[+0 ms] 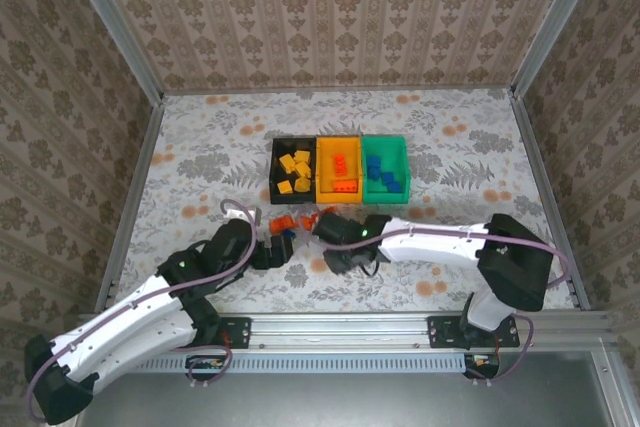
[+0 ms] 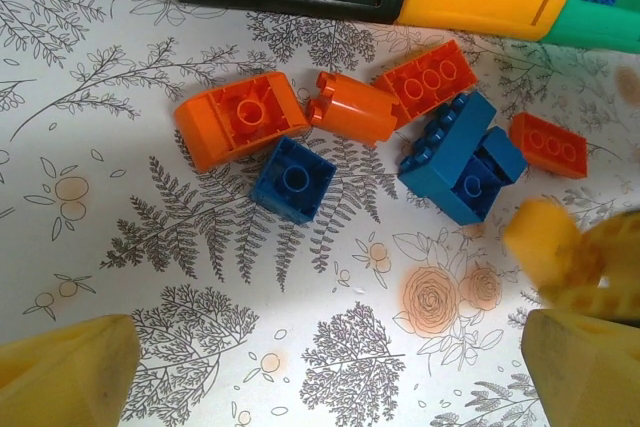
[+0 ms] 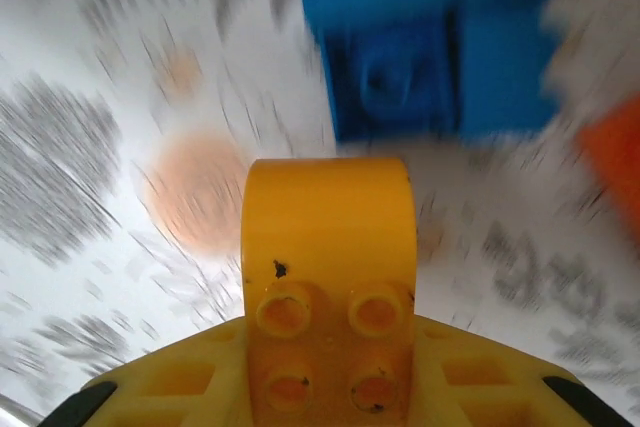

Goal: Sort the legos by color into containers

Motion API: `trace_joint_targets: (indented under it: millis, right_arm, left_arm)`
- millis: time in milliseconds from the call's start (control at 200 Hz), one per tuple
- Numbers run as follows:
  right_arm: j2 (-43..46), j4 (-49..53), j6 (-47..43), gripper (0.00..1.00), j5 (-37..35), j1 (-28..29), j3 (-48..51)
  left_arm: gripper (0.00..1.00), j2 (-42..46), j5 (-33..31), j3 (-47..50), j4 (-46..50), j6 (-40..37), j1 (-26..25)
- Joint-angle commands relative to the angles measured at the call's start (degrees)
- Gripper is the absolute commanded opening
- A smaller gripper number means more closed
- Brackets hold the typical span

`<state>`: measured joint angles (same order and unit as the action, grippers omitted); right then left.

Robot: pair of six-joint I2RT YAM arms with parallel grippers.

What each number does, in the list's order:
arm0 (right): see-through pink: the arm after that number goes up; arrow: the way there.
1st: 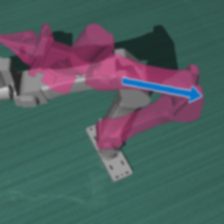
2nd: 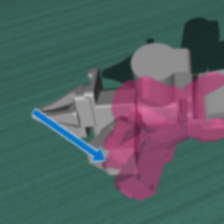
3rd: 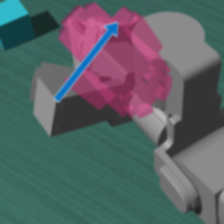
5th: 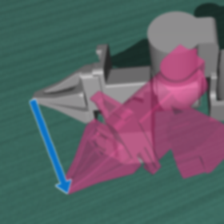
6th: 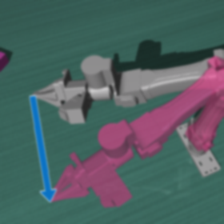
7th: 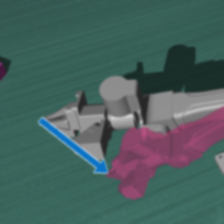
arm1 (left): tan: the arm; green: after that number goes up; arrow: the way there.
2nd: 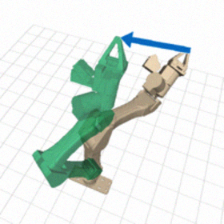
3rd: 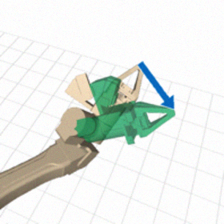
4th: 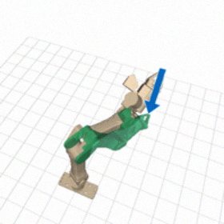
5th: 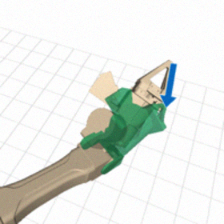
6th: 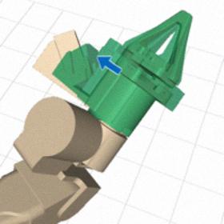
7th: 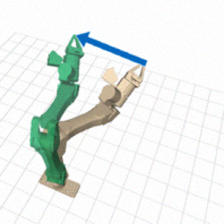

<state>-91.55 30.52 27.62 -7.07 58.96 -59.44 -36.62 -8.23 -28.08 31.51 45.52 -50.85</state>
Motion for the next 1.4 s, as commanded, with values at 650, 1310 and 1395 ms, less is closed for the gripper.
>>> trace_joint_targets:
  millis: [650, 1310, 1395]
  right_arm:
    - [-38.15, 11.47, -0.24, 0.44, -4.89, -14.15, -61.67]
    - [-7.94, -5.45, 4.83, 0.79, -3.16, -14.17, -26.50]
    - [-4.00, -6.28, 5.08, 0.79, -3.67, -14.16, -21.97]
  left_arm:
    - [1.00, 1.31, 1.63, 2.50, 1.08, 3.08, 1.07]
    - [0.81, -26.19, 0.92, -8.29, -3.82, -7.37, 1.57]
    - [0.78, -32.74, -0.16, -10.41, -4.49, -8.57, 1.37]
